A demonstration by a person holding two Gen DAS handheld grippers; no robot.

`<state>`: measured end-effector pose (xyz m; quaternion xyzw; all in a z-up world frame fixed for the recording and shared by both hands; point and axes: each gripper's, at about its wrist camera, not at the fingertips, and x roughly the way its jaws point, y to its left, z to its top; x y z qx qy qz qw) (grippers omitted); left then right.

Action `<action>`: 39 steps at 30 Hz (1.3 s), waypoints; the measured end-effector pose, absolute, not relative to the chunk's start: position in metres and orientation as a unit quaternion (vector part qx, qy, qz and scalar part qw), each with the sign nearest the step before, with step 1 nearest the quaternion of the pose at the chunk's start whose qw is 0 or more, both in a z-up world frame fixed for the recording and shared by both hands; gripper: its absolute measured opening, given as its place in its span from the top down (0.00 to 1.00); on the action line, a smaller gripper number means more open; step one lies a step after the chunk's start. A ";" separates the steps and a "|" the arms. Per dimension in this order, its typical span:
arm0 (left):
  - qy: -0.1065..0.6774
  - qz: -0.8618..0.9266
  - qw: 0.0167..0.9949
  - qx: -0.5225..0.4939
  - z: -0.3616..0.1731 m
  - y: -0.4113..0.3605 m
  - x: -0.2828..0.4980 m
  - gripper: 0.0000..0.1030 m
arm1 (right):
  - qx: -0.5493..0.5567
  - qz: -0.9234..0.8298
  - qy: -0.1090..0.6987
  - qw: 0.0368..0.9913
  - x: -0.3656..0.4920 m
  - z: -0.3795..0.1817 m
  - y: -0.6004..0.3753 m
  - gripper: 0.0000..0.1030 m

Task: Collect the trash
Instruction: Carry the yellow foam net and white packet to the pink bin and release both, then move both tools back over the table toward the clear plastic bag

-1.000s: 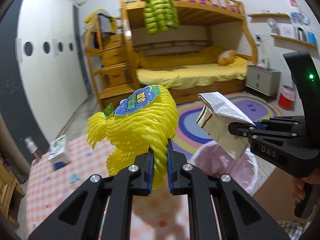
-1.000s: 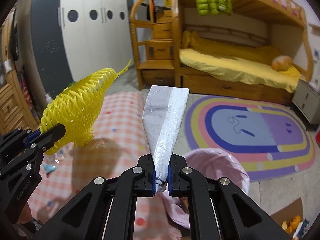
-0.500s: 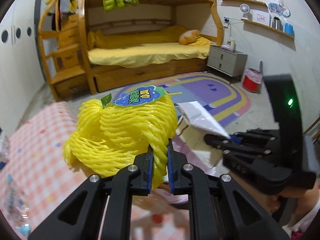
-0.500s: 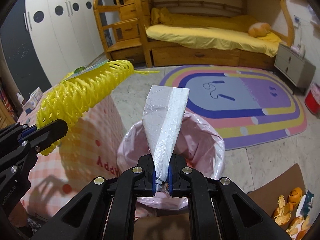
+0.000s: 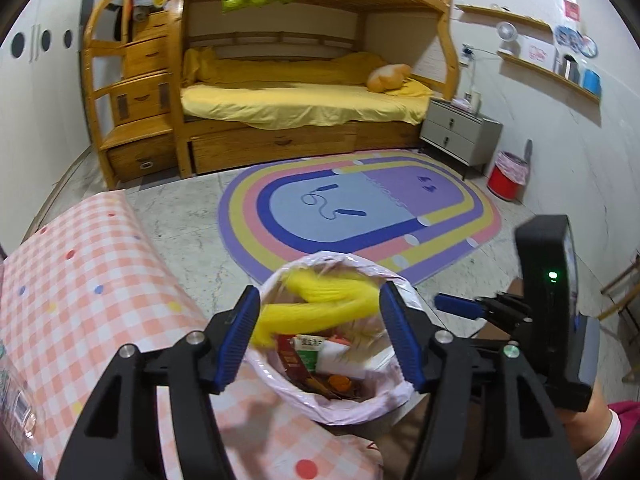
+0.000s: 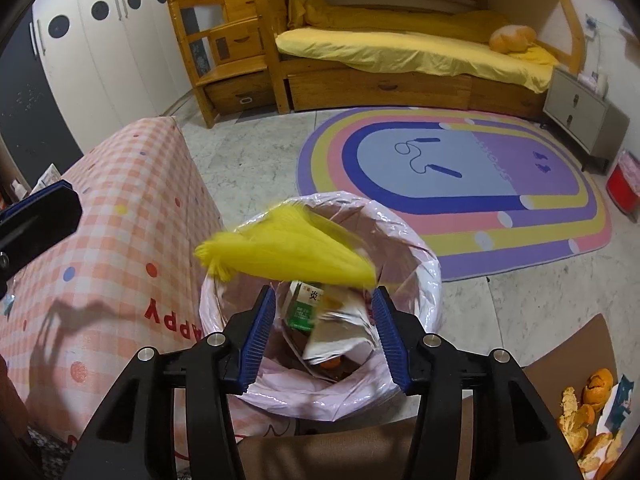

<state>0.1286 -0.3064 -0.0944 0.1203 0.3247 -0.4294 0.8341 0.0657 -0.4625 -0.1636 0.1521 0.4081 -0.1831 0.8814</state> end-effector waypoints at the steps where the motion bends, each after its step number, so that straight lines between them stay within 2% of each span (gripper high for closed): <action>1: 0.324 -0.425 0.837 0.119 -0.092 -0.303 0.129 0.40 | 0.151 -0.187 0.407 0.882 0.064 -0.161 -0.462 0.50; 9: 0.316 -0.376 0.865 0.107 -0.071 -0.262 0.137 0.37 | 0.144 -0.182 0.374 0.898 0.051 -0.122 -0.448 0.50; 22: 0.280 -0.276 0.914 0.097 -0.030 -0.146 0.151 0.31 | 0.098 -0.094 0.339 0.931 0.091 -0.052 -0.351 0.48; 32: 0.306 -0.141 0.940 0.059 -0.028 -0.028 0.191 0.30 | 0.063 0.006 0.343 0.937 0.153 -0.040 -0.256 0.47; 39: 0.320 -0.073 0.943 0.050 -0.035 0.024 0.201 0.28 | 0.054 0.072 0.345 0.934 0.196 -0.048 -0.212 0.47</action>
